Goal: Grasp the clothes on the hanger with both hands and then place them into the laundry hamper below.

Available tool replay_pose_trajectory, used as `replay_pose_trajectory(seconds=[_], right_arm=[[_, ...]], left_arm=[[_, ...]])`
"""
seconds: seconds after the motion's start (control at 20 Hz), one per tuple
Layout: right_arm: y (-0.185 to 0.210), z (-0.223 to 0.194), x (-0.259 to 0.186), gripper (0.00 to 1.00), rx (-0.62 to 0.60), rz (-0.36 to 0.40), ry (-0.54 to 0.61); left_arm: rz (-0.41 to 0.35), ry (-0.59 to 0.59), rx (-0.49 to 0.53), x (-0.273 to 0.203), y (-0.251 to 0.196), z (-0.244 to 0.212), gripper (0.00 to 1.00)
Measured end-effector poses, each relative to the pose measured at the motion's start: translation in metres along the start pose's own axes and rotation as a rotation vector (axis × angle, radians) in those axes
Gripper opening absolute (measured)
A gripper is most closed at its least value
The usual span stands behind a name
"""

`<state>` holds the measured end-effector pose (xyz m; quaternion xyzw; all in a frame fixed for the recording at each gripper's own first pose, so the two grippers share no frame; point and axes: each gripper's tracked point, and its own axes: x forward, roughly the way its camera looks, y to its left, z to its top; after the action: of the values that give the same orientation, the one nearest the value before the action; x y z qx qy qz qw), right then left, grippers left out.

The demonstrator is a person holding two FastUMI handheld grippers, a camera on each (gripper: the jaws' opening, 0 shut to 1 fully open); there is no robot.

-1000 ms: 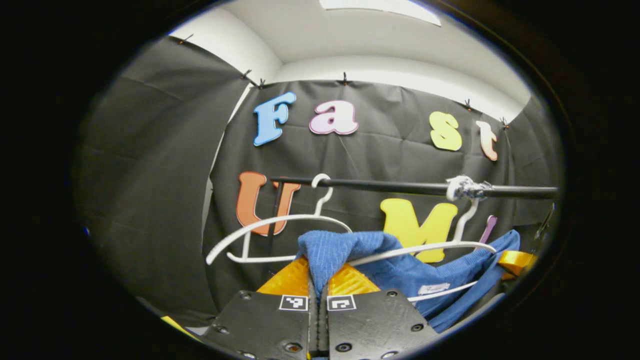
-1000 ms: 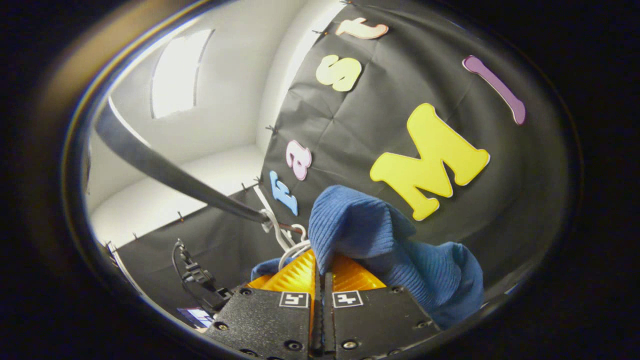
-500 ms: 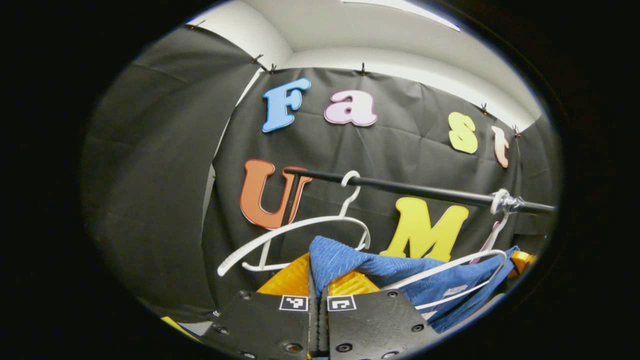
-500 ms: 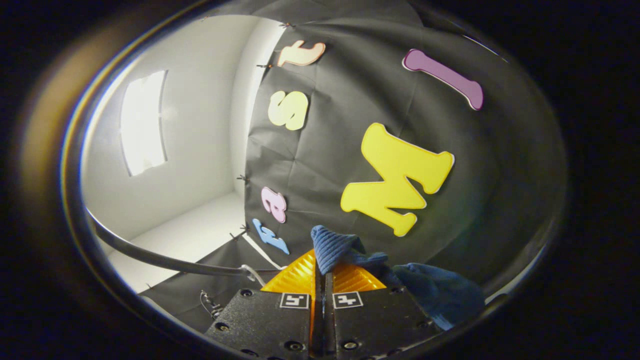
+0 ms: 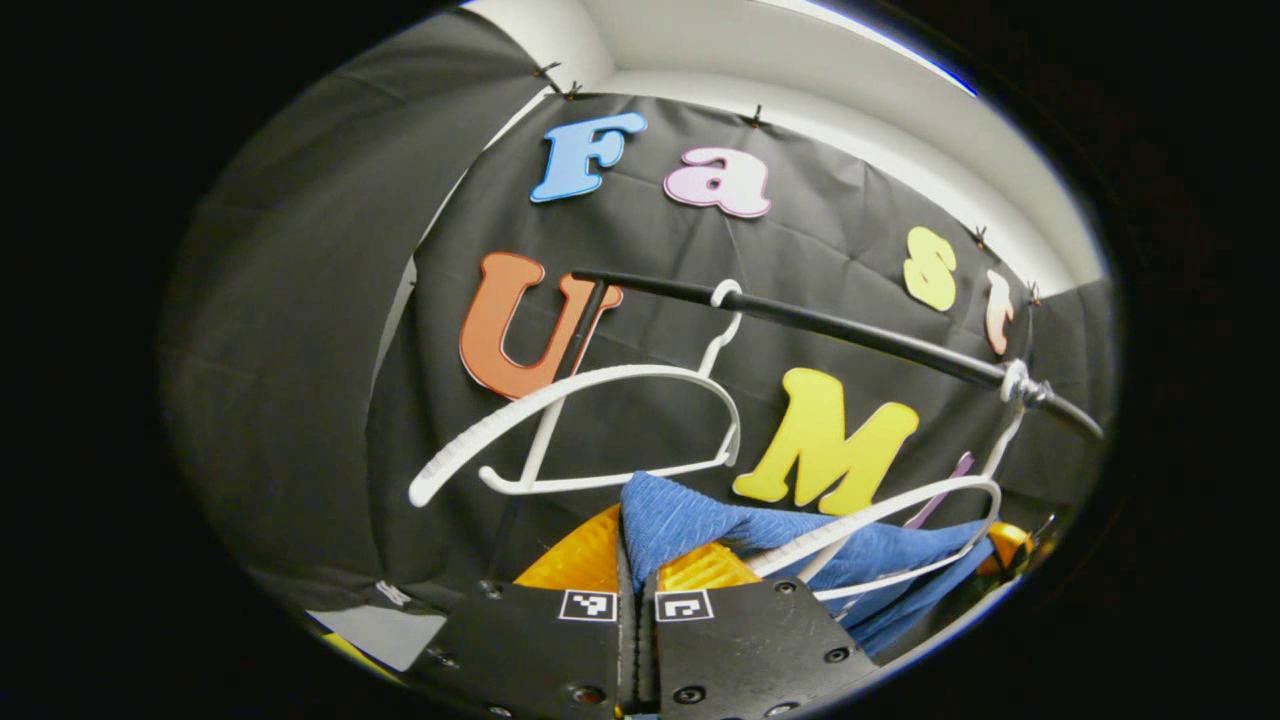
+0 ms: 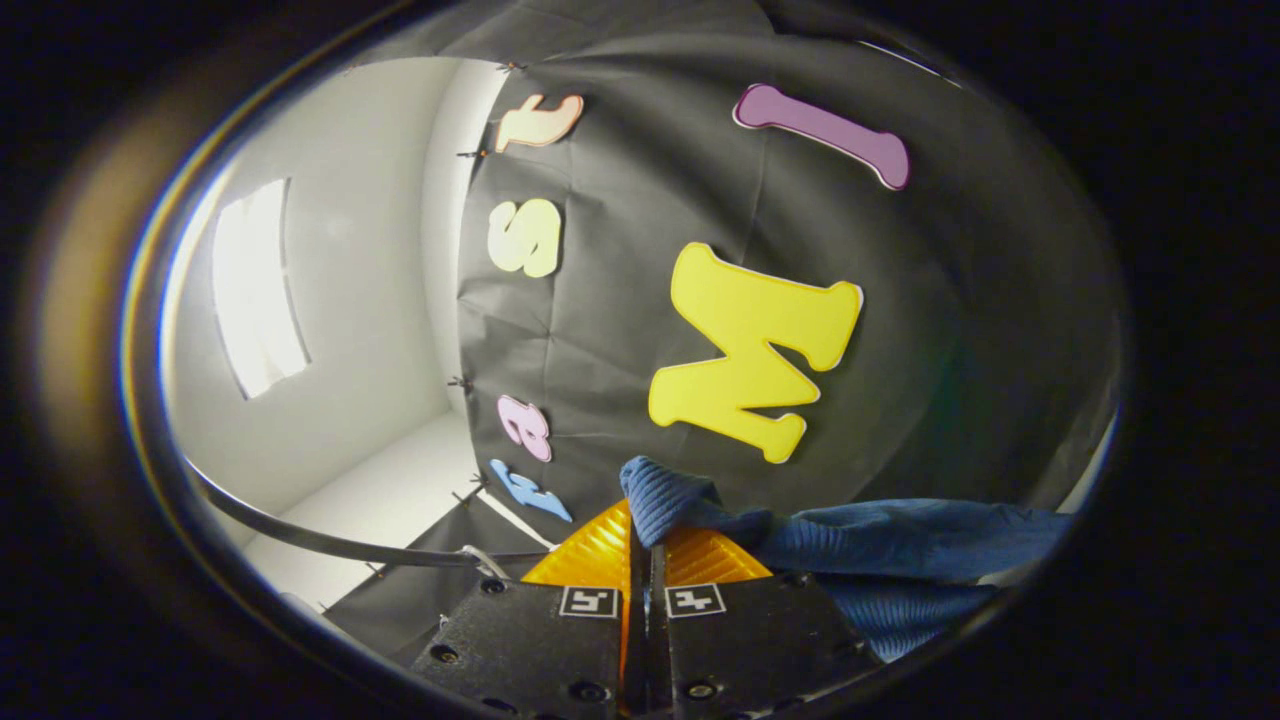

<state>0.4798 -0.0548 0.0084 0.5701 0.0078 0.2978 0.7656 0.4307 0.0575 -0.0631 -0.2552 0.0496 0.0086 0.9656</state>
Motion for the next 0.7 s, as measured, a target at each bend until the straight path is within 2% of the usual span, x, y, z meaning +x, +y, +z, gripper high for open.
replay_pose_trajectory(seconds=[0.05, 0.1, 0.15, 0.3, 0.35, 0.45, 0.5, 0.6, 0.65, 0.7], right_arm=[[-0.002, -0.001, 0.001, 0.04, 0.005, -0.001, 0.005], [-0.003, -0.001, 0.001, 0.04, 0.015, -0.002, 0.007], [-0.005, -0.001, -0.001, 0.04, 0.028, 0.003, 0.005], [-0.014, 0.002, -0.001, 0.04, 0.072, -0.002, -0.008], [-0.021, 0.003, -0.003, 0.04, 0.085, -0.011, -0.013], [-0.044, 0.007, -0.005, 0.04, 0.117, -0.085, -0.028], [-0.058, 0.001, -0.008, 0.04, 0.131, -0.118, -0.014], [-0.074, -0.013, -0.01, 0.04, 0.126, -0.157, 0.01], [-0.082, -0.019, -0.018, 0.04, 0.121, -0.176, 0.017], [-0.087, -0.023, -0.023, 0.04, 0.125, -0.19, 0.026]], left_arm=[[-0.017, 0.011, -0.042, 0.002, 0.0, -0.002, 0.0], [-0.023, 0.027, -0.063, 0.003, 0.002, -0.007, 0.04], [-0.036, 0.047, -0.087, 0.004, 0.003, -0.016, 0.0], [-0.058, 0.058, -0.132, 0.003, 0.006, -0.026, 0.01], [-0.064, 0.069, -0.15, 0.004, 0.005, -0.03, 0.04], [-0.067, 0.108, -0.155, 0.002, 0.003, -0.046, 0.04], [-0.052, 0.137, -0.126, 0.004, 0.006, -0.058, 0.0], [-0.02, 0.176, -0.08, 0.004, 0.015, -0.081, 0.0], [-0.007, 0.194, -0.085, -0.001, 0.019, -0.089, 0.05], [0.01, 0.211, -0.101, -0.007, 0.026, -0.097, 0.0]])
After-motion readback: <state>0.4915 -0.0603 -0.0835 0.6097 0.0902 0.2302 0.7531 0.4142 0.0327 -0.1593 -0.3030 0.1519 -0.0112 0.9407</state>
